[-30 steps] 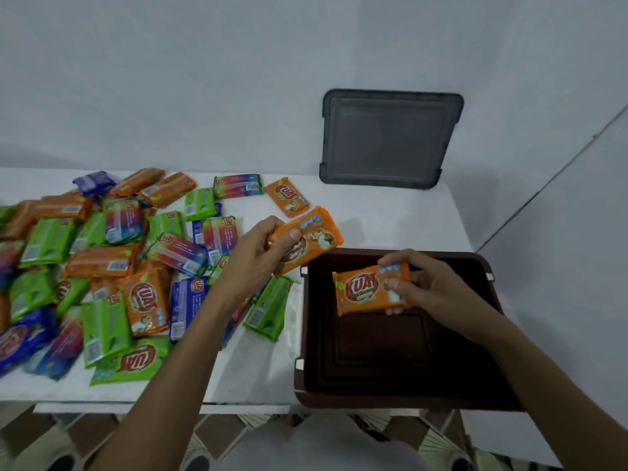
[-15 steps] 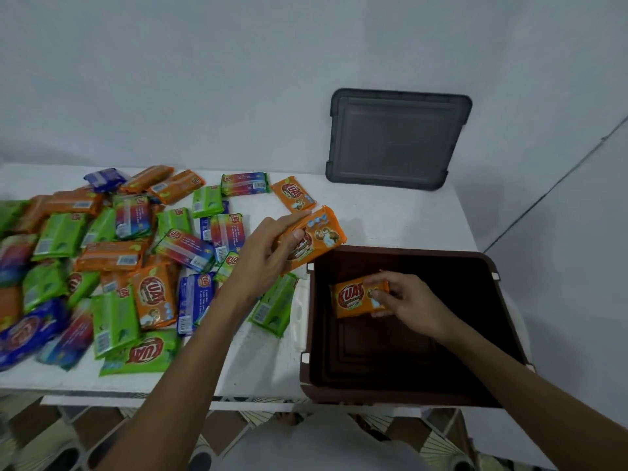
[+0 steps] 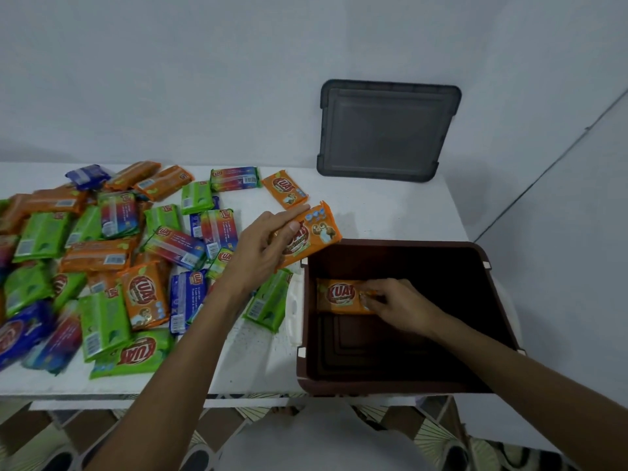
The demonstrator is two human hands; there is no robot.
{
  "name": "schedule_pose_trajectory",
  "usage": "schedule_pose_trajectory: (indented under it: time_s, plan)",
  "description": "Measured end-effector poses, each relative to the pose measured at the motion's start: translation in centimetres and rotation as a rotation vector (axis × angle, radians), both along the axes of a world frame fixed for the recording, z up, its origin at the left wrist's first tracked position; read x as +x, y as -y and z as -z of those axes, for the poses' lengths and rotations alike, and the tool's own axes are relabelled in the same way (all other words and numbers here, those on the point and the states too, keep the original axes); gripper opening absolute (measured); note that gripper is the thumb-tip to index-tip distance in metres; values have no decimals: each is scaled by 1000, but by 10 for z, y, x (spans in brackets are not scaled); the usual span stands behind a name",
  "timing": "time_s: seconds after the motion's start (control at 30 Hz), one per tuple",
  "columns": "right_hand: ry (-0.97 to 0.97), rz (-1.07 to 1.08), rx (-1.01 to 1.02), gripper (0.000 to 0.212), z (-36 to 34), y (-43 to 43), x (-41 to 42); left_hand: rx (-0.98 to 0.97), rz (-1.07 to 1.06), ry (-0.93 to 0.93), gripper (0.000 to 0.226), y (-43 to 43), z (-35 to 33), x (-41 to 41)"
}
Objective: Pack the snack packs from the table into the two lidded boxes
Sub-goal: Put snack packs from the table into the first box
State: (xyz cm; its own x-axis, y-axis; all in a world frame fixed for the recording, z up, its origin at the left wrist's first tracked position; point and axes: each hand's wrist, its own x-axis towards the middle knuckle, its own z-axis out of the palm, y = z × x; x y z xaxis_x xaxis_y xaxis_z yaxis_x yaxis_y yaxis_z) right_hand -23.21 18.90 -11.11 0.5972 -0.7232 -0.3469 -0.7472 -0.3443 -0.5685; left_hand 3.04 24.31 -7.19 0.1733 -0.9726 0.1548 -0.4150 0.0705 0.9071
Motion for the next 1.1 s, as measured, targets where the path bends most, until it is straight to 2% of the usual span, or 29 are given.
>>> schedule_pose_trajectory:
  time_s: [0.1,0.17,0.23,0.33,0.4,0.5,0.63,0.83,0.97,1.1]
  plan:
    - [-55,45,-135,28,-17,3,-5,21,35,-14,33,-1,-3,-4]
    - [105,183,-221,17,-34,3,-4,28,60,-26,32,-2,-9,-8]
    - [398,282,-150,14,-56,2,0,34,88,-56,30,-2,-17,-13]
    - [716,246,26,31,-84,-1,9,42,147,-101,29,-1,-31,-23]
    - [789,185,136,41,-94,-4,15,51,196,-117,27,1,-39,-31]
    - [842,157,208,42,-95,-6,16,72,216,-103,24,5,-44,-39]
    - [875,208,250,36,-91,-7,2,31,122,52,27,8,-40,-40]
    - [785,314,217,29,-87,-1,-53,-44,-41,319,27,1,-10,-39]
    - [659,370,245,32,-72,1,-85,-32,-42,392,27,-5,15,-49]
    - [451,418,258,33,-45,3,-86,-71,-103,374,24,-9,19,-54]
